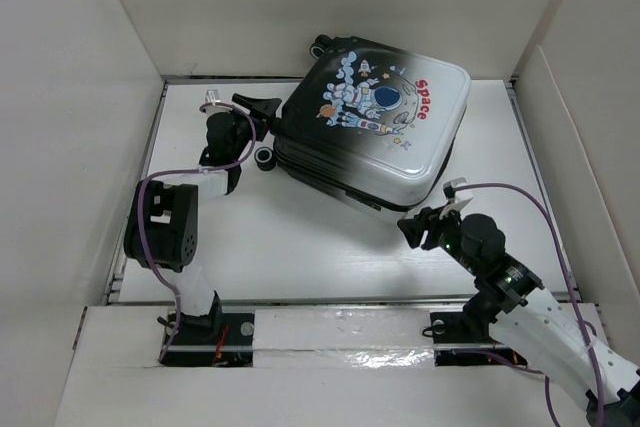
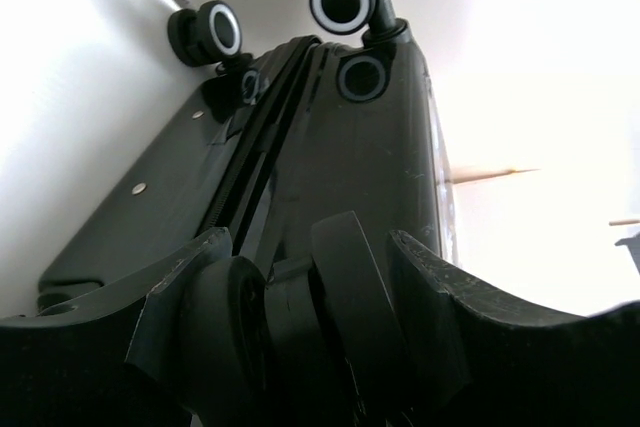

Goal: Pack the luggage

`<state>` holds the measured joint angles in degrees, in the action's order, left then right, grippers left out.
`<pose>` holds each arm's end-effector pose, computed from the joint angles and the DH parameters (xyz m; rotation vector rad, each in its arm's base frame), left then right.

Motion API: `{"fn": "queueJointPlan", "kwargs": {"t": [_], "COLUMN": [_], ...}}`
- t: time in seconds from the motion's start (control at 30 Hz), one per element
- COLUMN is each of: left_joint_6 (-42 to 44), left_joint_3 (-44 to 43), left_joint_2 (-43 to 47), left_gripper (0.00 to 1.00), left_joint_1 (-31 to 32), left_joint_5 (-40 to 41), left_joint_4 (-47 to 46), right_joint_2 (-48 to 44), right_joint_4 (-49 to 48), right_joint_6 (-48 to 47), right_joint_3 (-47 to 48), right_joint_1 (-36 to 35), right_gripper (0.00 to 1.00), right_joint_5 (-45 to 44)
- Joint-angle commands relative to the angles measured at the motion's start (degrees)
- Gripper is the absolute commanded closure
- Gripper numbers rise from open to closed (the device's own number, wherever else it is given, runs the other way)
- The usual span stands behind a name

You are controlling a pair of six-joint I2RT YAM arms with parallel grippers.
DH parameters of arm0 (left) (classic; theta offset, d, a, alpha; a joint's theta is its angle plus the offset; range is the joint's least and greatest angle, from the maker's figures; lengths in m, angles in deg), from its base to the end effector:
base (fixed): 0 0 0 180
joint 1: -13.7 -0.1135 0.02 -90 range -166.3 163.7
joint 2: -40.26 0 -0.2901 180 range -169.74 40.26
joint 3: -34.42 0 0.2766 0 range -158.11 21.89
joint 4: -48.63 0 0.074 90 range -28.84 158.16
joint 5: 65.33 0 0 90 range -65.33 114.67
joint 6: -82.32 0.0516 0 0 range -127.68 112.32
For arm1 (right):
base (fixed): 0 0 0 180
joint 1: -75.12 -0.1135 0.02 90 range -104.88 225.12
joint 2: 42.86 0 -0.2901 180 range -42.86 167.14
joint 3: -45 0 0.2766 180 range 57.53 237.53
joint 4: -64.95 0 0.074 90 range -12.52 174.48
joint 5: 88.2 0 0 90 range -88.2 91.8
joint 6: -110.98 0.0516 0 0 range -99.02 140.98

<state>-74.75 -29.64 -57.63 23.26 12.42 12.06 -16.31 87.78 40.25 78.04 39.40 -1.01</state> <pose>0.4063 -0.0795 0.2528 -0.6292 1.5317 -1.2088 0.1280 0.0889 0.2391 -0.2375 1.8870 0.6161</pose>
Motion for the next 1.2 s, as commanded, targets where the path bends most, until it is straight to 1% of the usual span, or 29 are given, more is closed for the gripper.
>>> {"fn": "queueJointPlan", "kwargs": {"t": [0.0,0.1,0.2,0.27,0.3,0.4,0.43,0.47,0.5,0.53,0.6,0.63,0.67,0.73,0.83,0.87,0.93,1.0,1.03,1.17], "left_joint_6": [-2.6,-2.5,-0.7,-0.7,-1.1,-4.3,-4.5,-4.1,-3.7,-2.1,-0.4,1.5,2.3,3.5,4.7,5.0,5.7,5.7,5.8,6.1], "left_joint_3": [-1.6,2.6,3.8,3.1,2.3,-0.1,-1.9,-3.0,-3.8,-4.7,-5.9,-7.2,-7.8,-8.8,-12.7,-15.3,-17.5,-18.9,-19.1,-18.4], "left_joint_2": [-0.2,2.5,4.4,4.5,4.0,1.9,1.5,1.5,1.6,2.4,3.1,3.6,3.8,3.6,1.5,0.9,-0.3,-0.3,0.1,1.6], "left_gripper": [1.0,1.0,1.0,1.0,1.0,1.0,1.0,0.99,0.77,0.63,0.39,0.36,0.35,0.35,0.36,0.36,0.36,0.42,0.48,0.49], "left_joint_1": [-0.9,-1.5,-2.1,-2.1,-2.1,-2.1,-2.1,-1.6,-1.6,-1.6,-1.6,-1.6,-1.6,-1.6,-1.6,-1.6,-1.6,-1.6,-1.6,-1.6], "left_joint_5": [0.0,3.1,4.6,3.6,1.3,-1.5,-1.9,-2.2,-2.2,-1.8,-1.1,-1.0,-0.8,-0.4,-1.5,-1.7,-2.3,-1.8,-1.5,0.2], "left_joint_4": [-11.4,-13.9,-14.4,-14.4,-14.4,-15.0,-13.8,-9.4,-7.5,-6.0,0.1,2.1,5.5,7.9,14.5,18.1,21.5,24.7,25.8,29.0], "right_joint_2": [-0.3,-0.1,0.3,0.9,1.1,2.1,2.1,2.2,2.3,2.4,2.2,2.1,2.0,1.7,1.1,0.6,0.3,-0.5,-0.7,-1.3], "right_joint_4": [-0.3,0.0,-0.2,-0.2,-0.2,0.0,0.0,0.1,0.2,0.4,0.9,1.2,1.2,1.1,0.7,0.5,0.5,0.5,0.5,0.5], "right_joint_6": [1.4,1.9,1.9,1.8,1.7,1.3,1.0,0.6,0.3,-0.2,-0.5,-0.5,-0.5,-0.4,-0.1,-0.1,-0.1,-0.2,-0.2,-0.5], "right_joint_3": [-0.2,-0.2,0.0,0.2,0.3,1.6,2.2,2.7,3.5,3.7,4.1,4.0,3.9,3.5,2.5,2.2,1.9,1.4,1.4,1.2], "right_joint_1": [-0.4,-0.4,-0.4,-0.4,-0.4,-0.4,-0.4,-0.4,-0.4,-0.4,-0.4,-0.4,-0.4,-0.4,-0.4,-0.4,-0.4,-0.4,-0.4,-0.4], "right_gripper": [0.41,0.39,0.39,0.37,0.35,0.31,0.3,0.29,0.29,0.29,0.29,0.29,0.29,0.29,0.29,0.29,0.29,0.29,0.29,0.29], "right_joint_5": [-2.6,-3.4,-3.4,-3.4,-3.4,-4.0,-4.0,-4.0,-4.0,-3.9,-3.7,-3.7,-3.7,-3.3,-2.5,-2.3,-2.2,-2.4,-2.5,-2.4]}}
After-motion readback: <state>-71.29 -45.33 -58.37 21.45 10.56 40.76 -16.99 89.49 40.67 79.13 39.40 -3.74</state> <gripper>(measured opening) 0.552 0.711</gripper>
